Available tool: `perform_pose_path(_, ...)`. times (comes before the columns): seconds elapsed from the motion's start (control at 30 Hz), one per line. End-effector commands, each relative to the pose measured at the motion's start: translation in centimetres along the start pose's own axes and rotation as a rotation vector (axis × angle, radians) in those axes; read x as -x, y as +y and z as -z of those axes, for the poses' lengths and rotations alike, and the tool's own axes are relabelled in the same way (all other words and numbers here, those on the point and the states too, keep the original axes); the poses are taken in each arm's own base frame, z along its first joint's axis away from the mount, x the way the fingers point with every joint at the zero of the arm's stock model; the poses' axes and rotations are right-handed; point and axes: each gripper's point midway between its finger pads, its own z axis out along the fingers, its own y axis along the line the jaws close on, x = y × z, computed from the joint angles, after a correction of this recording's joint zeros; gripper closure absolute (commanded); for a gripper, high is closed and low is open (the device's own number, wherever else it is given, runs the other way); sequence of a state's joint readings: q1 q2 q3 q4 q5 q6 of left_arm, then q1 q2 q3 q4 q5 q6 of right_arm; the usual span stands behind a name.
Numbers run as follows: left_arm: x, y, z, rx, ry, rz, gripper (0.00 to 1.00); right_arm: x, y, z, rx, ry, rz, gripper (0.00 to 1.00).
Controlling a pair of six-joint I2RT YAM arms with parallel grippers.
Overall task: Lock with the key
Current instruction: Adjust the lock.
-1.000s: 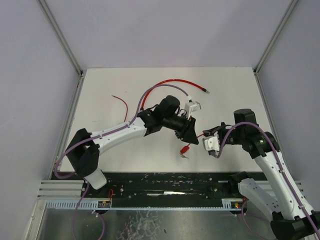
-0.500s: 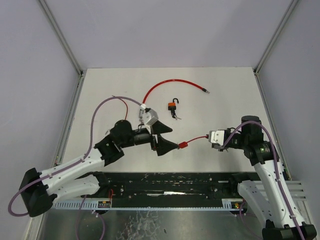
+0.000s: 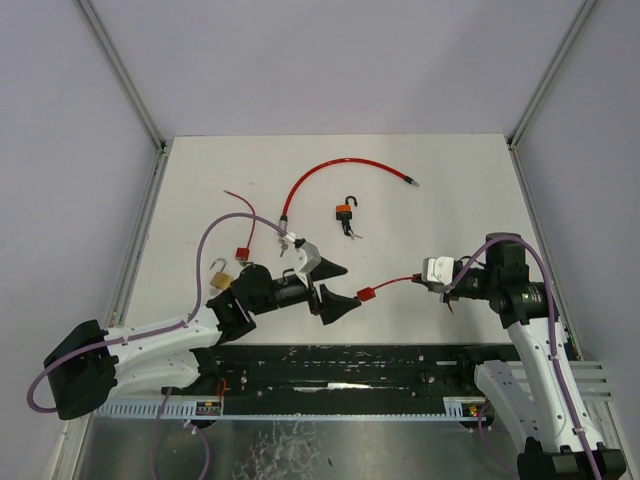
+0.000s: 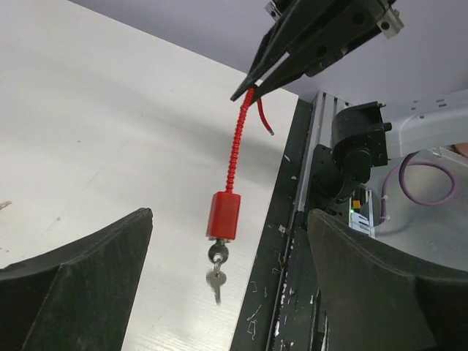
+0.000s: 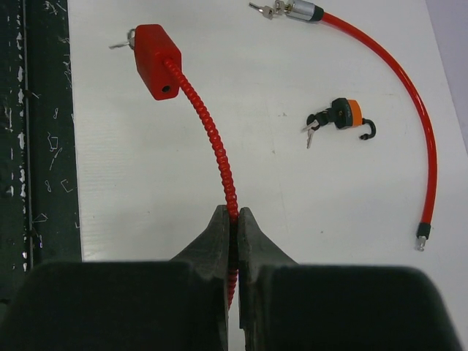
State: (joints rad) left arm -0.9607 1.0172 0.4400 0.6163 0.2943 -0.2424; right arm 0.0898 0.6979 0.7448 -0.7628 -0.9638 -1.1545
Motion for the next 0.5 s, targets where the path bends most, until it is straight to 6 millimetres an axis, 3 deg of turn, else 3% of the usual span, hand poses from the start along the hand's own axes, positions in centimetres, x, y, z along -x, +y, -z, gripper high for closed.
perform_pose_path(0.0,1.6,-0.5,-1.5,0.014,-0.088,-0.148,0.15,1.5,-0.2,0.2,0.008,-0.048,-0.004,1.00)
perform_pose_path(0.23,-0.7,0.8,-3.4,0.072,-0.020,-0.160,0.23,1.7,-0.3,0.4,0.005,-0.050,-0.003,1.00)
perform_pose_path(0.47,-2.8,0.9,-5.7,0.058,0.060,-0.113,0.44,1.8,-0.2,0.4,0.008,-0.057,-0.006,1.00)
